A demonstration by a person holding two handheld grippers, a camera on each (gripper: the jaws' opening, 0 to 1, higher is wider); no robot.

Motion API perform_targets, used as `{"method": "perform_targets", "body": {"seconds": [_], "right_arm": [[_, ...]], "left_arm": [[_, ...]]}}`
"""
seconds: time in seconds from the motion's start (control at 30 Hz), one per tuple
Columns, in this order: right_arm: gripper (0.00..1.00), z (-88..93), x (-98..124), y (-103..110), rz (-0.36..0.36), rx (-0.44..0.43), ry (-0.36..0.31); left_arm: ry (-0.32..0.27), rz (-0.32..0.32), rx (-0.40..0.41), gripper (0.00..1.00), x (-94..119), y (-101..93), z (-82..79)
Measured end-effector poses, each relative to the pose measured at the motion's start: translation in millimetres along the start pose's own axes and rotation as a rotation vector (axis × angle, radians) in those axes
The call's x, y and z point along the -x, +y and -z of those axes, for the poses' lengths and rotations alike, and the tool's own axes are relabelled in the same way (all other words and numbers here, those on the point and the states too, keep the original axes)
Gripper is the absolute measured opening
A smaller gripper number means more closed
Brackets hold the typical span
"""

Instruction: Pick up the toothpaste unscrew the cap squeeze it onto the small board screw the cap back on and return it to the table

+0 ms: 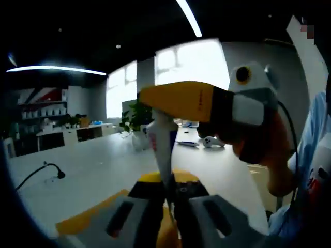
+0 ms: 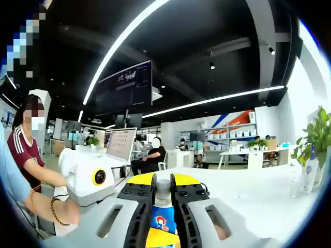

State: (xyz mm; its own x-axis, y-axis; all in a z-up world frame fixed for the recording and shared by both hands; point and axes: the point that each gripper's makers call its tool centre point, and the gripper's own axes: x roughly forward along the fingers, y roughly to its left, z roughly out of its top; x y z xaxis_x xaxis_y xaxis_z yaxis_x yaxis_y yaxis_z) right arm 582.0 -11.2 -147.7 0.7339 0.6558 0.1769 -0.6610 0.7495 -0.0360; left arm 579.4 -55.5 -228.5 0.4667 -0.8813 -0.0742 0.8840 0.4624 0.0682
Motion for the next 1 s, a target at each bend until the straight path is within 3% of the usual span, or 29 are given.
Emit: {"method": "perform_targets", "body": {"seconds": [0.13, 0.27, 0.33, 0.43, 0.53, 0.67, 0.77, 0.83, 0.87, 0.93, 1.0], "right_arm": [[0.10, -1.5, 1, 5, -0.044, -0.033, -0.034], [0.10, -4.1, 2, 10, -0.063, -0.021, -0.049], [0.10, -1.1, 1, 12, -0.082, -0.014, -0.023], [0.10, -3.3, 2, 13, -0.098, 0.001, -0.018], [0.10, -4.5, 5, 15, -0.117, 0.029, -0.019], [0.09, -3.7, 9, 20, -0.182, 0.044, -0.005], [0.09, -5.2, 13, 26, -0.290, -0.034, -0.006], [0.09, -4.1, 14, 31, -0.416, -0.008, 0.004], [0.09, -7.2, 15, 35, -0.486, 0.010, -0.019], [0.09, -7.1, 19, 40, -0.622, -0.035, -0.016], [0.09, -8.1, 19, 40, -0.710, -0.114, -0.010]], "left_arm": [[-0.005, -0.030, -0.006, 0.03, 7, 8.3, 0.5], [-0.094, 0.006, 0.030, 0.05, 9, 3.8, -11.9], [-0.045, -0.010, 0.004, 0.05, 8, 5.6, -8.6], [-0.046, -0.044, -0.026, 0.05, 7, 7.2, -12.1], [-0.046, -0.031, -0.036, 0.04, 6, 6.1, -12.9], [-0.060, 0.093, -0.023, 0.04, 7, -5.8, -12.4], [-0.079, 0.260, -0.018, 0.04, 11, -17.5, -13.4], [-0.046, 0.360, 0.056, 0.04, 14, -21.6, -11.3], [-0.079, 0.380, 0.018, 0.04, 14, -22.1, -15.0], [-0.084, 0.418, -0.014, 0.04, 15, -24.1, -15.0], [-0.073, 0.480, 0.019, 0.04, 16, -28.7, -15.4]]}}
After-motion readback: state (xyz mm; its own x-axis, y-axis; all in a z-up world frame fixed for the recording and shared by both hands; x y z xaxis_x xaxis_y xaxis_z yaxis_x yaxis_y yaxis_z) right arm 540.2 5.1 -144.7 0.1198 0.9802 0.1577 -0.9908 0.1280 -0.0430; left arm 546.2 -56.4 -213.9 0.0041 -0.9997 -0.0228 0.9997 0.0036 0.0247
